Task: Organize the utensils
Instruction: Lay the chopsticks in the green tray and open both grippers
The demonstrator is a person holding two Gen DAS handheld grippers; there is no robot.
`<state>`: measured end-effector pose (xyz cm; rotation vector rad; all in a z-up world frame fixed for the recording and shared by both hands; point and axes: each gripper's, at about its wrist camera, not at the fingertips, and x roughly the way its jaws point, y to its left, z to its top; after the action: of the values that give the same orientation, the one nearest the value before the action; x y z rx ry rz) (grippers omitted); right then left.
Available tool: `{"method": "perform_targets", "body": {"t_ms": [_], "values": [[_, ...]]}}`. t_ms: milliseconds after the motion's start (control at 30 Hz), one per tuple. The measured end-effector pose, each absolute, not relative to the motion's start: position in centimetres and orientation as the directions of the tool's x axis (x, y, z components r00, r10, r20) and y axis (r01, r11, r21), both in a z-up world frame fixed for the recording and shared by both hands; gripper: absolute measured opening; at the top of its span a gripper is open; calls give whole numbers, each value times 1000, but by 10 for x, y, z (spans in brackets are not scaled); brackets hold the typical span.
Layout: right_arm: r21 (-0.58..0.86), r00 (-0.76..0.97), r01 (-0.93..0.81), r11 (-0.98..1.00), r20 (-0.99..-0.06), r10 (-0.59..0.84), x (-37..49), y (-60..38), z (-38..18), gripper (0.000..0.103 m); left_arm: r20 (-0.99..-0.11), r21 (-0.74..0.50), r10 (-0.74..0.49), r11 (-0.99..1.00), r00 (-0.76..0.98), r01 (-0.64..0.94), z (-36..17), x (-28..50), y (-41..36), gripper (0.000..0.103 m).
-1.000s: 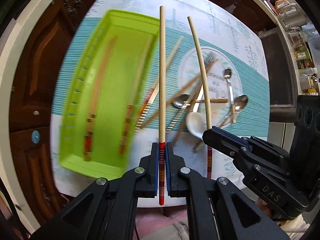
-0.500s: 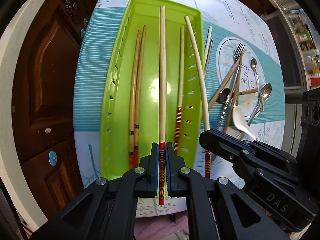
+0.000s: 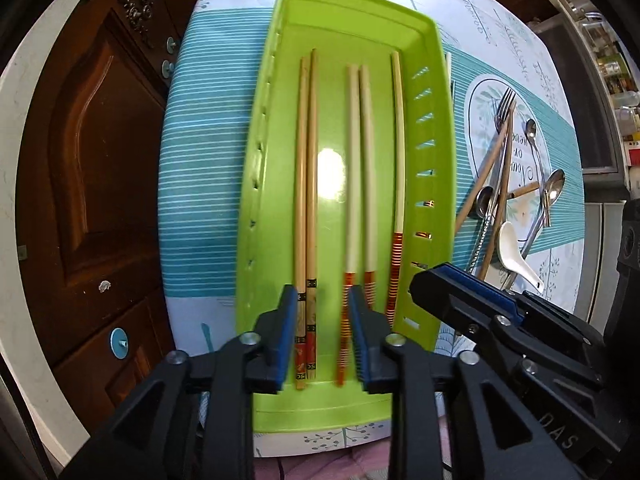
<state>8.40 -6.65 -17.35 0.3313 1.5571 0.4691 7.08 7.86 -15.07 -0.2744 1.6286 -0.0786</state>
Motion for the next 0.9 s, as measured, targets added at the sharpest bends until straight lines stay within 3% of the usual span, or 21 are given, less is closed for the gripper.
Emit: {"method": "perform_targets", "body": {"t_ms": [133, 467, 600, 900], "values": [[486, -32, -85, 870, -874, 485, 84, -66, -170, 20, -979, -196, -201, 974, -30, -116, -145, 70, 83, 42], [461, 7, -121, 879, -885, 465, 76, -77, -152, 20, -980, -197, -197, 976, 11, -93, -127, 59, 84, 52], [456, 23, -123, 882, -887, 462, 72, -88, -145, 20, -985, -169, -166, 982, 43, -88, -119, 53, 83, 69], [426, 68, -114, 898, -898, 434, 60, -128, -125, 20, -979, -192, -185, 979, 85, -75, -100, 50, 69, 71]]}}
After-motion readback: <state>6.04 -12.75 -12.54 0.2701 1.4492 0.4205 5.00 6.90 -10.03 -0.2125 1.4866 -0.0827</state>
